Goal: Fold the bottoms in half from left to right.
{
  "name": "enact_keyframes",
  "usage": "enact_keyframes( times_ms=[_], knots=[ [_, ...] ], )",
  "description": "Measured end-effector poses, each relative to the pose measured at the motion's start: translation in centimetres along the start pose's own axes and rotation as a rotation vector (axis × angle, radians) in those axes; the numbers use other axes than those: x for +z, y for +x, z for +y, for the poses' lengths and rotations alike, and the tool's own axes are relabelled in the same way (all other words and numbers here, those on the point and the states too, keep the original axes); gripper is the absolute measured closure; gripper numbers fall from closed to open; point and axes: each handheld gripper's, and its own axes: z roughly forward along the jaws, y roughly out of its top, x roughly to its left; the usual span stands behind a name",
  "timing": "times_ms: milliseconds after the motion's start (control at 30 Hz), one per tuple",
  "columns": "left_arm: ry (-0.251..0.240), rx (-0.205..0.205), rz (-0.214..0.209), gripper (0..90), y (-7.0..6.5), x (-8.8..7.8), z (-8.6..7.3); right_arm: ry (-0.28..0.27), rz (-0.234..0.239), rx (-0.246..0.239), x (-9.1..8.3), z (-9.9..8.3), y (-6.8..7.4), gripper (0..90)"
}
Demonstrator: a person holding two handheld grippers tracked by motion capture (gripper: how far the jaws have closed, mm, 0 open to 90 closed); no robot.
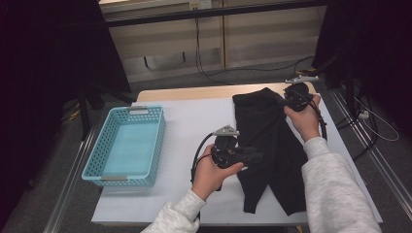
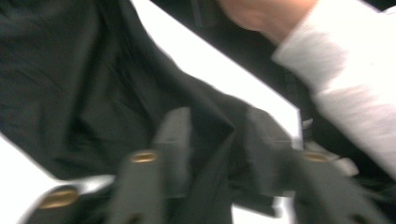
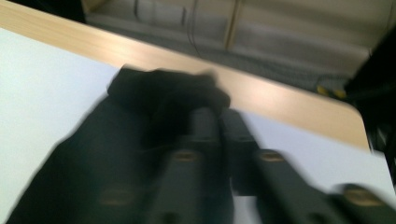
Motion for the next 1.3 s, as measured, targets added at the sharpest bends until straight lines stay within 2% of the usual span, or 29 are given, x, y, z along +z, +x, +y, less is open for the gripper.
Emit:
enact_keyframes(
  times_ms=[33, 133, 233, 367, 467, 600, 733, 833, 1000, 1067, 1133, 1300],
  knots=[
    [0.007, -0.009, 0.027, 41.8, 0.9, 0.0, -0.4, -0.001, 0.001, -0.013, -0.1, -0.7, 0.1, 56.9],
    [0.055, 0.008, 0.086, 38.6, 2.5, -0.5, -1.1, 0.017, 0.021, -0.030, -0.2, -2.1, 0.8, 48.6],
    [0.065, 0.013, 0.140, 32.0, 3.9, -1.2, -1.9, 0.032, 0.067, -0.036, -0.7, -3.4, 1.7, 40.2],
    [0.091, 0.017, 0.181, 26.0, 5.5, -2.0, -2.7, 0.056, 0.099, -0.073, -1.9, -5.2, 3.1, 34.7],
    [0.105, 0.016, 0.204, 23.8, 6.8, -2.8, -3.4, 0.070, 0.135, -0.064, -3.0, -6.4, 3.7, 30.2],
    [0.115, 0.008, 0.241, 22.2, 8.2, -3.6, -4.5, 0.081, 0.142, -0.065, -4.7, -8.1, 4.3, 24.8],
    [0.121, -0.004, 0.233, 20.4, 8.9, -3.8, -5.3, 0.081, 0.143, -0.022, -5.9, -9.9, 4.5, 23.2],
    [0.137, 0.012, 0.255, 19.5, 9.2, -3.8, -5.7, 0.080, 0.146, -0.017, -6.6, -11.2, 4.8, 23.6],
    [0.155, 0.010, 0.263, 17.4, 9.5, -4.0, -6.1, 0.103, 0.162, -0.044, -7.3, -13.0, 5.9, 26.7],
    [0.147, 0.002, 0.275, 16.4, 9.6, -4.1, -6.2, 0.099, 0.168, -0.051, -7.8, -13.5, 6.3, 26.5],
    [0.151, 0.004, 0.285, 16.4, 9.7, -4.3, -6.2, 0.109, 0.157, -0.048, -8.2, -14.1, 6.6, 24.6],
    [0.152, 0.004, 0.305, 16.0, 9.7, -4.8, -6.3, 0.114, 0.187, -0.047, -9.2, -14.8, 6.8, 24.3]
  ],
)
